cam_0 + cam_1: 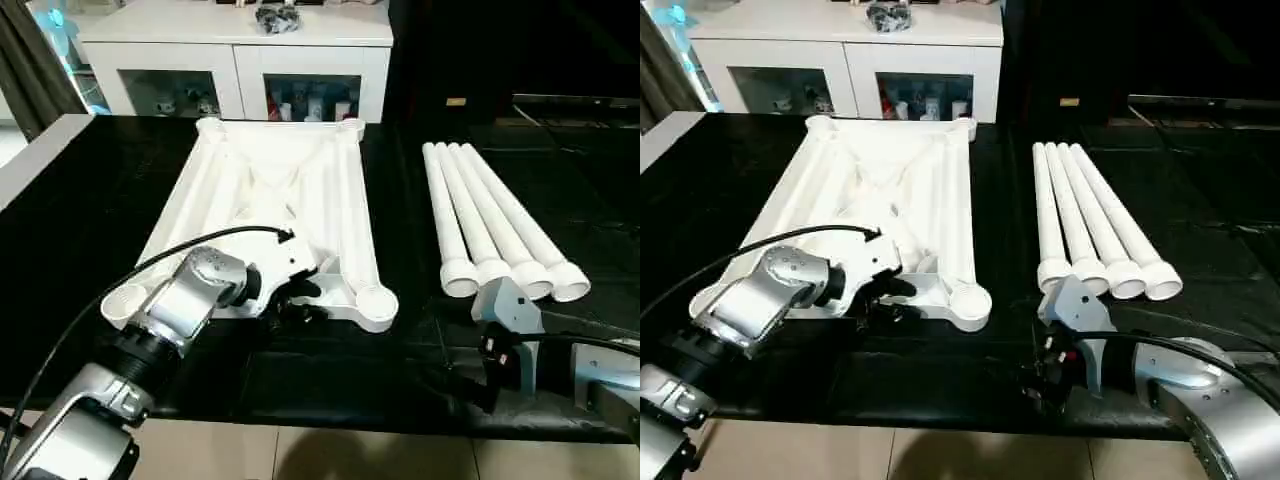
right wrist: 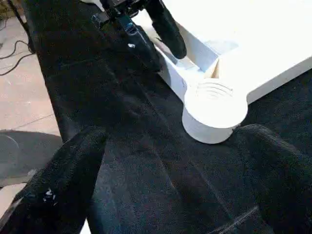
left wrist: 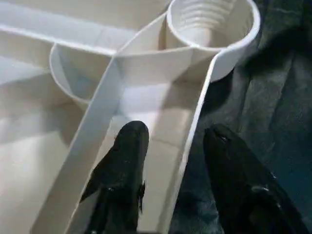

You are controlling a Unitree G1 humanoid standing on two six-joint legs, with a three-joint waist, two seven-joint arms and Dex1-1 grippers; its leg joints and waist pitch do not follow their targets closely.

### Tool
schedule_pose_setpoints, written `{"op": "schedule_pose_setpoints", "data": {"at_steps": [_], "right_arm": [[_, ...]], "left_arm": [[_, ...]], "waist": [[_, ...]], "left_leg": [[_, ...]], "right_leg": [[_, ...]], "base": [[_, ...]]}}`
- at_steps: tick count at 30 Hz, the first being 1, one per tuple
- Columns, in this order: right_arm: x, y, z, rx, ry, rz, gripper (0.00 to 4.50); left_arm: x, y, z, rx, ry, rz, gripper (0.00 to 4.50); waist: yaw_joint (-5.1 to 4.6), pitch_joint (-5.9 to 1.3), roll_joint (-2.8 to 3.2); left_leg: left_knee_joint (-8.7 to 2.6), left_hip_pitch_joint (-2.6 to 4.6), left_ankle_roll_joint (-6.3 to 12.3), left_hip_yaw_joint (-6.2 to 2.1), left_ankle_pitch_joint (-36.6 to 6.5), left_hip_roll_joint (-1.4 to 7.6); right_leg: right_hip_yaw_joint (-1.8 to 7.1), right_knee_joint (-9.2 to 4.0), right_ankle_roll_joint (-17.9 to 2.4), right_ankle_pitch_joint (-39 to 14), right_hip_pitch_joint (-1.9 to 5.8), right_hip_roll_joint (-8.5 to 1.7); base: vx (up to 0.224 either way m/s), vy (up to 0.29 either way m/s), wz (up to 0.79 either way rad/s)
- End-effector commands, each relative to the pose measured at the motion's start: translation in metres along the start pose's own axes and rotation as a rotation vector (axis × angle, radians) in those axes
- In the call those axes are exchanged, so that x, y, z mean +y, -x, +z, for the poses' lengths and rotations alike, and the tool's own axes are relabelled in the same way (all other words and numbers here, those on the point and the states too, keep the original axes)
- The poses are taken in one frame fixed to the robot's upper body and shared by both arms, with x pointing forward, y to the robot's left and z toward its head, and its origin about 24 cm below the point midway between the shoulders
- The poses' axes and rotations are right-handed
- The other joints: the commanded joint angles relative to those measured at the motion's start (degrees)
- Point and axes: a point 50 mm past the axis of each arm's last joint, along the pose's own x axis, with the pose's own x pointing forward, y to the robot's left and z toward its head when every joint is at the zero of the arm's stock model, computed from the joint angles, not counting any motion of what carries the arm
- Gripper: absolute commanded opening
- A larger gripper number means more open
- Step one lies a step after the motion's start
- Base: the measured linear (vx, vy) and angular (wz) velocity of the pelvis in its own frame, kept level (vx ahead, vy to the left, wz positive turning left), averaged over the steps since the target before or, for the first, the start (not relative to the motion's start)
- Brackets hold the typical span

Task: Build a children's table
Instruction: Move table base

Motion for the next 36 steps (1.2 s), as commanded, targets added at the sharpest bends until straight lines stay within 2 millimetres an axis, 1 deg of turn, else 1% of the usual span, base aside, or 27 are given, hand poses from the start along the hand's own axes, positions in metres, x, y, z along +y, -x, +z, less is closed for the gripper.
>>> {"op": "schedule_pose_setpoints", "data": {"at_steps": [1,4,7,8,9,10,11,14,17,18,19,22,23,25,27,29,30,31,32,34,36], "right_arm": [[0.004,0.001,0.002,0.003,0.005,0.022,4.5],[0.005,0.0,0.001,0.008,0.007,0.03,4.5],[0.005,0.0,0.001,0.012,0.007,0.03,4.5],[0.005,0.0,0.001,0.011,0.007,0.03,4.5],[0.005,0.0,0.001,0.011,0.007,0.03,4.5],[0.005,0.0,0.001,0.013,0.011,0.03,4.5],[0.005,-0.001,0.001,0.014,0.012,0.03,4.5],[0.005,-0.001,0.001,0.017,0.014,0.033,4.5],[0.005,-0.002,0.001,0.014,0.015,0.032,4.5],[0.004,-0.002,0.001,0.008,0.016,0.023,4.5],[0.003,-0.003,0.002,0.003,0.019,0.014,4.5],[-0.001,-0.003,0.004,-0.014,0.021,-0.019,4.5],[-0.004,-0.003,0.006,-0.029,0.023,-0.041,4.5],[-0.006,-0.004,0.008,-0.044,0.021,-0.058,4.5],[-0.008,-0.005,0.009,-0.048,0.023,-0.066,4.5],[-0.009,-0.006,0.009,-0.047,0.024,-0.073,4.5],[-0.01,-0.007,0.009,-0.047,0.024,-0.079,4.5],[-0.011,-0.007,0.009,-0.047,0.024,-0.082,4.5],[-0.011,-0.008,0.009,-0.048,0.025,-0.083,4.5],[-0.011,-0.009,0.01,-0.049,0.027,-0.084,4.5],[-0.012,-0.01,0.011,-0.052,0.028,-0.086,4.5]], "left_arm": [[0.004,0.002,0.003,0.016,-0.026,0.009,1.77],[0.004,0.003,0.002,0.024,-0.018,0.001,1.41],[0.005,0.003,0.002,0.024,-0.012,0.002,1.37],[0.005,0.003,0.001,0.028,-0.009,0.002,1.2],[0.005,0.003,0.001,0.028,-0.009,0.002,1.06],[0.005,0.003,0.001,0.035,-0.008,0.001,0.96],[0.006,0.003,0.0,0.039,-0.008,0.002,0.96],[0.006,0.003,0.0,0.05,-0.003,0.008,0.65],[0.005,0.003,-0.001,0.056,0.005,0.013,0.49],[0.003,0.004,-0.003,0.055,0.013,0.015,0.36],[0.002,0.004,-0.004,0.051,0.019,0.021,0.36],[-0.001,0.004,-0.005,0.023,0.058,0.053,0.19],[-0.002,0.005,-0.004,-0.004,0.099,0.091,0.14],[-0.002,0.004,-0.004,-0.026,0.125,0.141,0.07],[-0.003,0.003,-0.003,-0.042,0.125,0.17,0.03],[-0.004,0.002,-0.002,-0.064,0.115,0.186,0.03],[-0.004,0.0,-0.001,-0.081,0.097,0.197,0.03],[-0.004,0.0,0.0,-0.089,0.087,0.203,0.03],[-0.004,-0.001,0.002,-0.101,0.064,0.209,0.03],[-0.004,-0.002,0.006,-0.124,0.031,0.22,0.03],[-0.005,-0.003,0.009,-0.145,0.008,0.214,0.03]], "waist": [[0.26,-3.15,-0.18],[0.29,-3.17,-0.18],[0.29,-3.07,-0.23],[0.29,-3.05,-0.18],[0.3,-3.06,-0.28],[0.31,-3.04,-0.26],[0.32,-3.05,-0.19],[0.3,-3.03,-0.25],[0.3,-2.97,-0.33],[0.24,-3.0,-0.2],[0.05,-3.01,-0.3],[-0.26,-3.18,-0.24],[-0.31,-3.11,-0.27],[-0.44,-3.07,-0.59],[-0.43,-3.0,-0.46],[-0.51,-2.98,-0.46],[-0.49,-2.94,-1.23],[-0.5,-2.98,-1.05],[-0.5,-2.97,-1.16],[-0.32,-3.02,-0.94],[0.07,-3.05,-0.94]], "left_leg": [[-4.05,-1.06,2.59,0.64,-4.0,0.8],[-4.04,-1.06,2.57,0.65,-3.7,0.83],[-4.12,-1.04,2.53,0.69,-4.3,0.85],[-4.14,-1.06,2.51,0.67,-4.4,0.86],[-4.12,-1.04,2.53,0.68,-4.4,0.84],[-4.15,-1.08,2.53,0.67,-4.3,0.85],[-4.16,-1.05,2.53,0.66,-4.3,0.86],[-4.19,-1.03,2.48,0.65,-4.5,0.92],[-4.22,-1.06,2.49,0.67,-4.7,0.88],[-4.27,-1.12,2.39,0.59,-4.6,0.93],[-4.26,-1.26,2.36,0.54,-4.2,0.92],[-4.1,-1.27,2.51,0.51,-2.8,0.92],[-4.04,-1.22,2.64,0.59,-2.8,0.84],[-4.05,-1.22,2.96,0.73,-2.9,0.83],[-4.05,-1.31,3.17,0.71,-3.0,0.81],[-4.09,-1.26,3.33,0.73,-3.4,0.77],[-4.15,-1.35,3.57,0.76,-3.2,0.74],[-4.11,-1.28,3.63,0.81,-3.2,0.75],[-4.08,-1.27,3.7,0.83,-3.2,0.76],[-4.06,-1.15,3.92,0.84,-2.9,0.8],[-4.13,-1.12,3.95,0.8,-2.5,0.93]], "right_leg": [[2.45,-4.49,-10.5,-8.0,4.26,-3.4],[2.49,-4.43,-10.8,-7.5,4.29,-3.44],[2.49,-4.54,-10.8,-8.4,4.26,-3.5],[2.48,-4.54,-10.7,-8.6,4.26,-3.5],[2.5,-4.57,-10.6,-8.9,4.26,-3.5],[2.5,-4.59,-10.5,-9.0,4.26,-3.51],[2.5,-4.6,-10.5,-9.1,4.23,-3.52],[2.49,-4.59,-10.5,-9.2,4.21,-3.53],[2.51,-4.7,-10.3,-10.0,4.2,-3.56],[2.48,-4.61,-10.4,-9.8,4.26,-3.59],[2.47,-4.52,-10.5,-9.0,4.37,-3.6],[2.43,-4.14,-11.3,-5.8,4.42,-3.55],[2.4,-4.22,-11.7,-5.4,4.38,-3.47],[2.38,-4.32,-12.2,-6.3,4.41,-3.47],[2.34,-4.46,-11.8,-7.5,4.42,-3.46],[2.38,-4.6,-11.2,-8.4,4.34,-3.36],[2.33,-4.64,-10.8,-9.0,4.39,-3.4],[2.32,-4.72,-10.5,-9.7,4.24,-3.42],[2.35,-4.72,-10.4,-9.8,4.23,-3.43],[2.38,-4.72,-10.0,-9.8,4.04,-3.37],[2.43,-4.52,-9.8,-8.8,4.02,-3.44]], "base": [[0.0,0.0,0.0],[0.0,0.0,0.0],[0.0,0.0,0.0],[0.0,0.0,0.0],[0.0,0.0,0.0],[0.0,0.0,0.0],[0.0,0.0,0.0],[0.0,0.0,0.0],[0.0,0.0,0.0],[0.0,0.0,0.0],[0.0,0.0,0.0],[0.0,0.0,0.0],[0.0,0.0,0.0],[0.0,0.0,0.0],[0.0,0.0,0.0],[0.0,0.0,0.0],[0.0,0.0,0.0],[0.0,0.0,0.0],[0.0,0.0,0.0],[0.0,0.0,0.0],[0.0,0.0,0.0]]}}
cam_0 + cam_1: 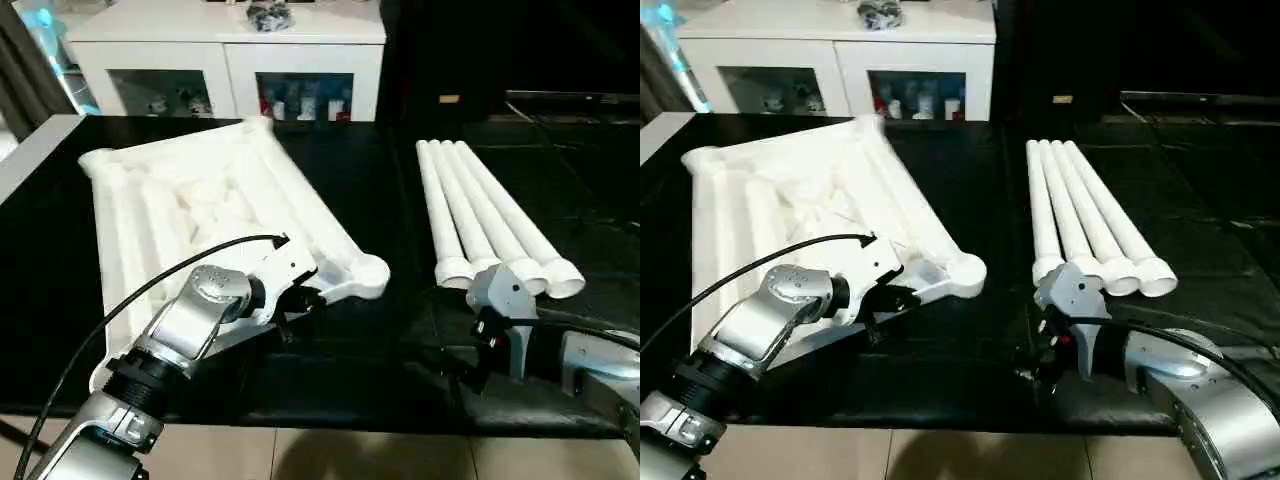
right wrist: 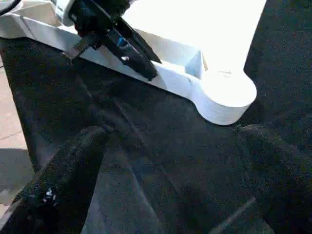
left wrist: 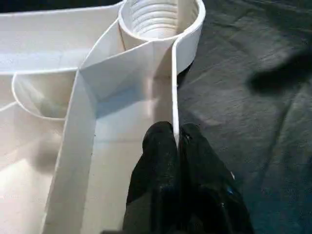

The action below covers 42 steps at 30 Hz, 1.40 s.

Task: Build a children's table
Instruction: Move table base

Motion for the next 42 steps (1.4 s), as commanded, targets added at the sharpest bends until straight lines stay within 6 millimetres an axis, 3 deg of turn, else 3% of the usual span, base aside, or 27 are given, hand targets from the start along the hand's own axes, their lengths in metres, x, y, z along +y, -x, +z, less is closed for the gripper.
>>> {"op": "schedule_pose_setpoints", "data": {"at_steps": [1,6,7,10,11,18,20,21,24,27,28,32,33,37,38,39,40,42], "right_arm": [[-0.001,-0.001,0.003,-0.011,0.017,-0.01,4.5],[-0.002,-0.001,0.003,-0.011,0.018,-0.025,4.5],[-0.003,-0.001,0.003,-0.012,0.018,-0.029,4.5],[-0.003,-0.001,0.003,-0.013,0.019,-0.038,4.5],[-0.003,-0.001,0.003,-0.014,0.019,-0.045,4.5],[-0.003,0.0,0.002,-0.011,0.014,-0.078,4.5],[-0.003,0.0,0.002,-0.012,0.012,-0.083,4.5],[-0.004,0.0,0.002,-0.014,0.009,-0.089,4.5],[-0.014,-0.004,0.006,-0.051,-0.021,-0.173,4.5],[-0.025,-0.007,0.011,-0.086,-0.032,-0.259,4.5],[-0.032,-0.009,0.015,-0.133,-0.056,-0.297,4.5],[-0.041,-0.019,0.029,-0.238,-0.108,-0.32,4.5],[-0.056,-0.026,0.032,-0.233,-0.095,-0.44,4.5],[-0.077,-0.038,0.038,-0.252,-0.131,-0.56,4.5],[-0.094,-0.048,0.041,-0.223,-0.14,-0.651,4.5],[-0.096,-0.049,0.042,-0.219,-0.144,-0.662,4.5],[-0.111,-0.055,0.041,-0.172,-0.173,-0.738,4.5],[-0.121,-0.059,0.04,-0.132,-0.194,-0.794,4.5]], "left_arm": [[0.002,0.003,0.022,-0.121,-0.137,0.003,0.03],[0.002,-0.001,0.023,-0.122,-0.237,-0.033,0.03],[0.002,-0.004,0.022,-0.111,-0.268,-0.048,0.03],[0.002,-0.009,0.018,-0.082,-0.294,-0.074,0.03],[0.002,-0.011,0.017,-0.075,-0.298,-0.082,0.03],[0.007,-0.011,0.012,-0.046,-0.326,-0.098,0.03],[0.009,-0.009,0.011,-0.043,-0.307,-0.086,0.03],[0.012,-0.009,0.01,-0.046,-0.293,-0.08,0.29],[0.017,0.001,0.014,-0.103,-0.258,-0.07,0.56],[0.021,0.006,0.015,-0.13,-0.232,-0.035,0.83],[0.024,0.01,0.015,-0.16,-0.211,-0.012,0.97],[0.029,0.022,0.018,-0.242,-0.15,0.018,1.22],[0.029,0.029,0.021,-0.286,-0.115,0.015,1.22],[0.029,0.041,0.027,-0.346,-0.076,0.03,1.55],[0.029,0.047,0.031,-0.373,-0.055,0.051,1.65],[0.028,0.048,0.031,-0.375,-0.054,0.053,1.65],[0.026,0.052,0.032,-0.375,-0.045,0.069,1.73],[0.023,0.055,0.031,-0.367,-0.045,0.083,1.91]], "waist": [[0.41,-3.15,-0.69],[0.93,-3.39,-0.68],[1.27,-3.29,-0.4],[1.65,-3.29,-0.34],[1.73,-3.33,0.05],[1.77,-3.52,-0.01],[1.65,-3.44,0.06],[1.55,-3.38,0.05],[1.26,-3.36,-0.2],[0.8,-3.28,-0.08],[0.71,-3.29,-0.36],[0.26,-3.44,-0.21],[0.03,-3.49,-0.02],[-0.45,-3.42,0.32],[-0.38,-3.59,0.57],[-0.88,-3.63,0.34],[-0.46,-3.72,0.51],[-0.39,-3.69,0.53]], "left_leg": [[-4.01,-1.09,3.99,0.69,-2.2,0.89],[-3.94,-0.97,3.75,0.72,-1.6,1.01],[-3.93,-0.92,3.62,0.78,-2.2,0.89],[-4.09,-0.75,2.66,0.79,-3.6,1.03],[-4.13,-0.75,2.34,0.68,-3.6,1.13],[-3.98,-0.84,1.61,0.65,-2.4,1.01],[-4.03,-0.83,1.46,0.67,-3.0,1.0],[-4.08,-0.85,1.36,0.69,-3.6,1.0],[-4.21,-0.86,1.13,0.69,-3.8,0.95],[-4.24,-0.76,0.41,0.77,-4.3,0.8],[-4.24,-0.8,0.41,0.85,-4.3,0.76],[-4.21,-0.82,0.36,0.82,-3.5,0.73],[-4.23,-0.74,-0.03,0.75,-2.9,0.83],[-4.23,-0.58,-1.18,1.07,-3.6,0.6],[-4.14,-0.57,-1.37,1.06,-2.8,0.58],[-4.12,-0.82,-1.54,1.04,-1.9,0.34],[-3.92,-0.67,-1.43,1.17,-1.0,0.34],[-3.9,-0.71,-1.44,1.32,-1.4,0.19]], "right_leg": [[2.43,-4.44,-9.8,-8.3,3.98,-3.43],[2.53,-3.95,-10.1,-4.8,4.04,-3.49],[2.56,-4.18,-9.8,-5.4,3.94,-3.46],[2.6,-4.28,-9.3,-7.0,3.95,-3.59],[2.59,-4.1,-9.5,-6.6,3.98,-3.67],[2.58,-3.73,-10.3,-2.2,4.28,-3.63],[2.57,-3.82,-10.4,-3.0,4.29,-3.66],[2.57,-3.95,-10.3,-4.2,4.3,-3.66],[2.52,-4.03,-10.1,-5.7,4.22,-3.68],[2.49,-4.07,-10.3,-6.9,4.08,-3.63],[2.52,-4.12,-10.2,-7.3,4.15,-3.64],[2.42,-3.68,-11.0,-6.4,4.07,-3.69],[2.37,-3.44,-11.5,-5.5,3.92,-3.73],[2.36,-3.45,-12.1,-5.2,3.71,-3.45],[2.37,-3.2,-12.2,-3.8,3.86,-3.44],[2.27,-3.12,-12.7,-2.3,3.99,-3.19],[2.35,-2.93,-12.9,-0.4,3.92,-3.16],[2.24,-3.07,-12.9,-0.6,4.07,-3.04]], "base": [[0.0,0.0,0.0],[0.0,0.0,0.0],[0.0,0.0,0.0],[0.0,0.0,0.0],[0.0,0.0,0.0],[0.0,0.0,0.0],[0.0,0.0,0.0],[0.0,0.0,0.0],[0.0,0.0,0.0],[0.0,0.0,0.0],[0.0,0.0,0.0],[0.0,0.0,0.0],[0.0,0.0,0.0],[0.0,0.0,0.0],[0.0,0.0,0.0],[0.0,0.0,0.0],[0.0,0.0,0.0],[0.0,0.0,0.0]]}}
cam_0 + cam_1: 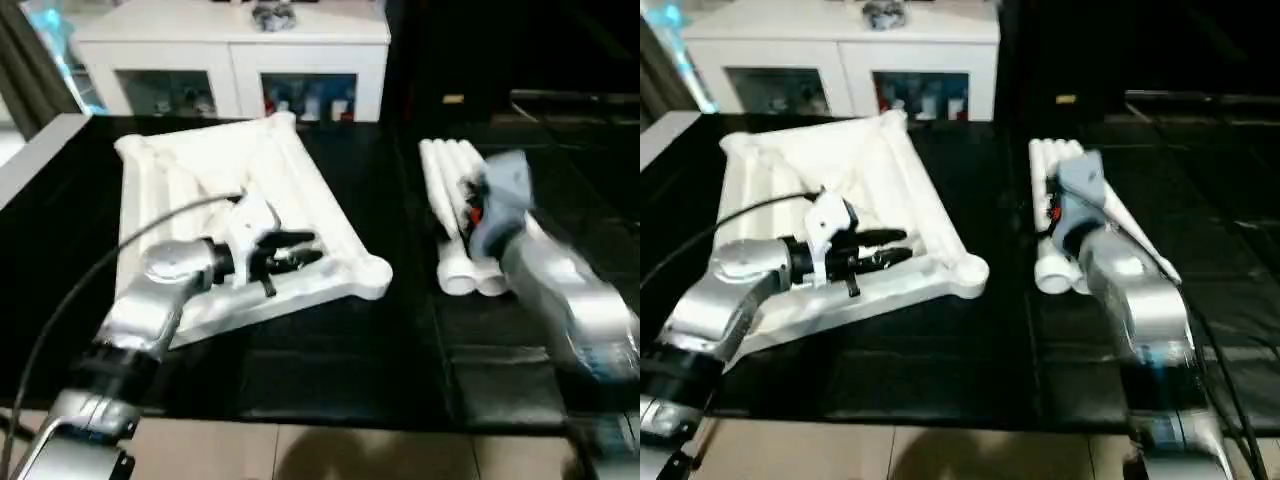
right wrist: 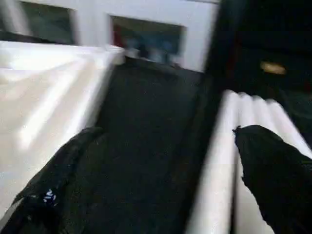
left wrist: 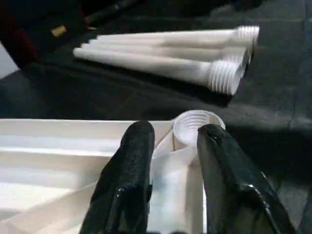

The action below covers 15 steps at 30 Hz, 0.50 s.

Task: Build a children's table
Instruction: Move table base, then pick table leg

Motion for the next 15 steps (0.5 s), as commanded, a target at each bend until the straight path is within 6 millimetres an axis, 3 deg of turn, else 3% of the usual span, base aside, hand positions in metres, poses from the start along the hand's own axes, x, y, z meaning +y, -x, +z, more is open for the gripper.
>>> {"op": "schedule_pose_setpoints", "data": {"at_steps": [1,2,3,4,5,7,8,9,10,14,15], "right_arm": [[-0.011,-0.011,-0.007,0.065,0.001,-0.102,4.5],[-0.011,-0.011,-0.007,0.065,0.001,-0.102,4.5],[-0.015,-0.018,-0.008,0.094,-0.004,-0.136,4.5],[-0.018,-0.026,-0.008,0.132,-0.033,-0.155,4.5],[-0.019,-0.032,-0.009,0.153,-0.057,-0.149,4.5],[-0.02,-0.037,-0.01,0.172,-0.077,-0.151,4.5],[-0.02,-0.037,-0.01,0.174,-0.078,-0.154,4.5],[-0.022,-0.041,-0.013,0.207,-0.069,-0.175,4.5],[-0.023,-0.043,-0.013,0.209,-0.054,-0.179,4.5],[-0.022,-0.046,-0.014,0.22,-0.084,-0.169,4.5],[-0.018,-0.048,-0.015,0.232,-0.093,-0.141,4.5]], "left_arm": [[-0.002,0.006,0.003,0.008,-0.003,0.028,1.91],[-0.002,0.006,0.003,0.008,-0.003,0.028,1.98],[-0.004,0.008,0.003,0.016,-0.01,0.036,2.06],[-0.009,0.012,0.003,0.028,-0.016,0.04,2.19],[-0.012,0.015,0.003,0.038,-0.018,0.049,2.27],[-0.015,0.018,0.005,0.047,-0.021,0.059,2.36],[-0.016,0.018,0.005,0.049,-0.022,0.06,2.36],[-0.019,0.022,0.006,0.067,-0.024,0.065,2.62],[-0.021,0.025,0.006,0.085,-0.021,0.064,2.62],[-0.025,0.029,0.007,0.107,-0.024,0.058,2.92],[-0.029,0.034,0.008,0.124,-0.014,0.05,3.06]], "waist": [[-0.23,-3.82,0.16],[-0.39,-3.61,-0.01],[-0.32,-3.75,0.21],[-0.4,-3.86,0.19],[-0.42,-3.91,-0.3],[-0.42,-3.78,0.01],[-0.5,-3.65,-0.42],[-0.31,-3.78,-0.32],[-0.29,-3.45,-0.79],[-0.26,-3.07,-0.67],[-0.39,-2.61,-0.88]], "left_leg": [[-3.83,-0.45,-1.26,1.02,-1.9,0.52],[-3.93,-0.95,-1.12,1.07,-1.6,0.17],[-3.75,-0.61,-0.83,1.17,-1.2,0.35],[-3.75,-0.74,-0.68,1.14,-1.0,0.32],[-3.81,-0.71,-0.53,1.2,-1.4,0.45],[-3.68,-0.74,-0.14,1.4,-2.7,0.49],[-3.72,-0.89,0.26,1.43,-2.5,0.35],[-3.63,-0.84,0.79,1.44,-1.7,0.42],[-3.74,-0.97,1.22,1.56,-2.0,0.43],[-3.76,-0.96,1.9,1.65,-2.2,0.42],[-3.87,-1.02,2.09,1.71,-2.9,0.46]], "right_leg": [[2.26,-3.09,-13.2,-0.5,4.14,-3.3],[2.18,-3.23,-12.9,-0.7,4.64,-2.97],[2.29,-3.07,-13.0,0.5,4.26,-3.01],[2.17,-2.91,-13.4,1.4,4.41,-2.98],[2.14,-2.9,-13.7,1.4,4.39,-3.1],[2.13,-2.89,-14.3,0.3,4.13,-3.14],[2.16,-3.04,-14.2,0.2,4.29,-2.96],[2.11,-2.74,-14.4,0.6,4.21,-3.06],[2.08,-2.93,-14.6,-0.1,4.11,-3.06],[2.11,-2.93,-14.3,-1.2,3.91,-2.95],[2.12,-2.97,-14.3,-2.0,3.67,-2.8]], "base": [[0.0,0.0,0.0],[0.0,0.0,0.0],[0.0,0.0,0.0],[0.0,0.0,0.0],[0.0,0.0,0.0],[0.0,0.0,0.0],[0.0,0.0,0.0],[0.0,0.0,0.0],[0.0,0.0,0.0],[0.0,0.0,0.0],[0.0,0.0,0.0]]}}
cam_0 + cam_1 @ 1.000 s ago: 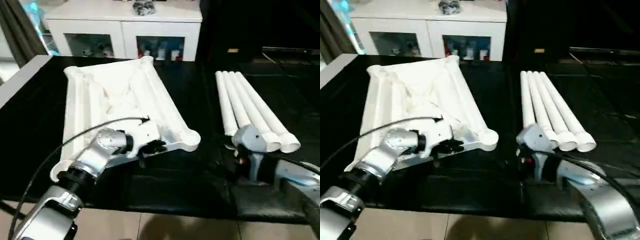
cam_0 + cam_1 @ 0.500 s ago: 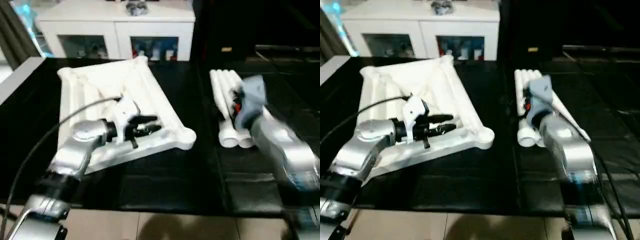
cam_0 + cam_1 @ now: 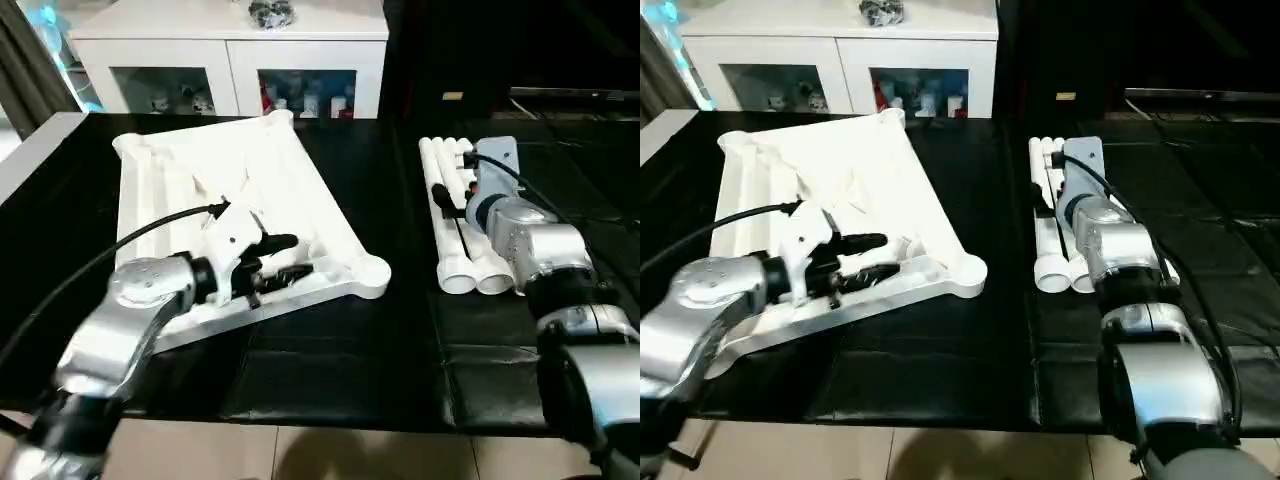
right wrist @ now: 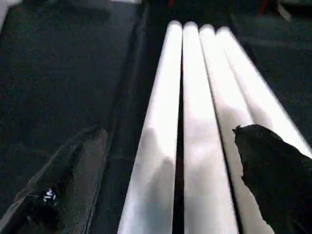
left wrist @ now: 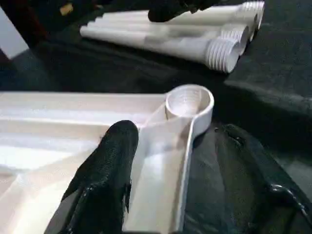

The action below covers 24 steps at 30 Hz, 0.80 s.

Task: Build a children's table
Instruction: Pick table leg

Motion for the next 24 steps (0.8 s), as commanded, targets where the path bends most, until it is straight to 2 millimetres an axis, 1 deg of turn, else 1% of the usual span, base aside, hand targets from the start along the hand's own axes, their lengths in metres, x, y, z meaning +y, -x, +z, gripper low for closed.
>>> {"op": "schedule_pose_setpoints", "data": {"at_steps": [1,2,3,4,5,6,7,8,9,11,12,13,14,15,16,18,23,24], "right_arm": [[0.004,-0.001,0.007,-0.017,-0.009,0.026,4.5],[0.008,-0.003,0.006,-0.008,-0.004,0.055,4.5],[0.009,-0.004,0.005,-0.004,0.001,0.065,4.5],[0.011,-0.004,0.004,0.0,0.001,0.076,4.5],[0.011,-0.004,0.004,0.002,0.001,0.079,4.5],[0.014,-0.006,0.0,0.028,0.011,0.102,4.5],[0.014,-0.006,0.0,0.028,0.012,0.102,4.5],[0.015,-0.006,-0.001,0.032,0.013,0.099,4.5],[0.014,-0.007,-0.003,0.037,-0.002,0.09,4.5],[0.015,-0.007,-0.004,0.04,-0.005,0.089,4.5],[0.015,-0.007,-0.005,0.045,-0.001,0.081,4.5],[0.015,-0.008,-0.006,0.048,0.004,0.072,4.5],[0.015,-0.008,-0.007,0.05,0.007,0.066,4.5],[0.015,-0.008,-0.007,0.05,0.007,0.063,4.5],[0.014,-0.008,-0.008,0.049,0.002,0.052,4.5],[0.016,-0.009,-0.009,0.054,-0.008,0.059,4.5],[0.019,-0.009,-0.012,0.077,-0.006,0.093,4.5],[0.019,-0.009,-0.012,0.082,-0.009,0.099,4.5]], "left_arm": [[-0.002,0.004,0.003,0.016,-0.005,0.001,3.06],[-0.007,0.008,0.003,0.034,0.005,-0.011,3.14],[-0.009,0.01,0.003,0.042,0.009,-0.017,3.14],[-0.01,0.011,0.003,0.046,0.011,-0.021,3.14],[-0.011,0.011,0.003,0.047,0.011,-0.022,3.14],[-0.016,0.015,0.002,0.071,0.013,-0.03,3.14],[-0.016,0.015,0.002,0.072,0.013,-0.03,3.14],[-0.017,0.016,0.002,0.074,0.015,-0.031,3.14],[-0.018,0.017,0.003,0.078,0.016,-0.03,3.14],[-0.02,0.018,0.003,0.081,0.017,-0.029,3.14],[-0.02,0.018,0.004,0.082,0.02,-0.028,3.14],[-0.021,0.018,0.004,0.085,0.022,-0.027,3.14],[-0.023,0.02,0.004,0.09,0.026,-0.027,3.14],[-0.023,0.02,0.004,0.091,0.026,-0.027,3.14],[-0.023,0.02,0.004,0.096,0.028,-0.026,3.14],[-0.024,0.022,0.004,0.101,0.032,-0.023,3.14],[-0.024,0.022,0.006,0.104,0.035,-0.02,3.14],[-0.024,0.022,0.006,0.104,0.034,-0.02,3.14]], "waist": [[-0.24,-2.97,-0.3],[-0.38,-2.68,-0.63],[-0.43,-2.69,-0.42],[-0.54,-2.61,-0.41],[-0.56,-2.31,-0.59],[-0.65,-2.32,-0.83],[-0.69,-2.18,-0.94],[-0.66,-2.05,-0.89],[-0.63,-2.22,-0.97],[-0.56,-2.45,-0.92],[-0.47,-2.45,-1.2],[-0.48,-2.27,-1.22],[-0.49,-2.11,-1.25],[-0.49,-1.99,-1.15],[-0.53,-1.95,-1.16],[-0.61,-1.6,-1.26],[-0.72,-1.36,-1.28],[-0.72,-1.34,-1.39]], "left_leg": [[-3.85,-0.79,2.12,1.1,-3.4,0.38],[-3.9,-0.87,2.18,1.22,-3.8,0.42],[-3.98,-0.88,2.09,1.13,-4.3,0.52],[-3.96,-0.81,2.05,1.16,-4.5,0.58],[-4.0,-0.81,2.1,1.25,-4.7,0.54],[-3.96,-0.81,2.26,1.31,-4.3,0.67],[-3.93,-0.98,2.58,1.36,-3.7,0.54],[-3.9,-1.01,2.89,1.43,-2.9,0.58],[-3.68,-1.08,3.39,1.5,-0.4,0.51],[-3.44,-1.1,3.91,1.56,1.4,0.44],[-3.29,-1.28,4.84,1.61,3.3,0.37],[-3.27,-1.37,5.26,1.66,3.6,0.35],[-3.31,-1.41,5.57,1.69,3.1,0.41],[-3.38,-1.35,5.55,1.68,2.1,0.5],[-3.39,-1.32,5.4,1.73,1.6,0.52],[-3.55,-1.21,4.66,1.75,0.1,0.65],[-3.65,-1.17,4.27,1.74,-0.7,0.66],[-3.66,-1.18,4.27,1.75,-0.5,0.66]], "right_leg": [[1.99,-3.12,-14.3,-2.4,3.89,-2.88],[2.03,-3.21,-14.4,-2.7,3.74,-2.88],[1.97,-3.1,-14.7,-3.3,3.85,-3.01],[1.96,-3.13,-14.9,-3.4,3.71,-3.0],[1.96,-3.31,-15.0,-3.7,3.54,-2.9],[1.99,-3.02,-15.5,-2.8,3.63,-2.96],[2.01,-3.0,-15.7,-2.3,3.66,-2.87],[2.0,-3.04,-15.8,-1.7,3.6,-2.88],[2.01,-2.65,-16.4,1.3,3.69,-2.75],[2.02,-2.39,-16.9,4.2,3.65,-2.62],[2.0,-2.08,-17.5,7.2,3.57,-2.5],[1.98,-2.1,-17.6,7.8,3.48,-2.45],[1.95,-2.16,-17.8,7.2,3.46,-2.54],[1.91,-2.28,-17.7,5.8,3.41,-2.61],[1.91,-2.33,-17.7,5.2,3.41,-2.62],[1.93,-2.44,-17.4,3.3,3.33,-2.66],[2.0,-2.51,-17.4,2.8,3.38,-2.7],[2.01,-2.52,-17.4,2.9,3.41,-2.71]], "base": [[0.0,0.0,0.0],[0.0,0.0,0.0],[0.0,0.0,0.0],[0.0,0.0,0.0],[0.0,0.0,0.0],[0.0,0.0,0.0],[0.0,0.0,0.0],[0.0,0.0,0.0],[0.0,0.0,0.0],[0.0,0.0,0.0],[0.0,0.0,0.0],[0.0,0.0,0.0],[0.0,0.0,0.0],[0.0,0.0,0.0],[0.0,0.0,0.0],[0.0,0.0,0.0],[0.0,0.0,0.0],[0.0,0.0,0.0]]}}
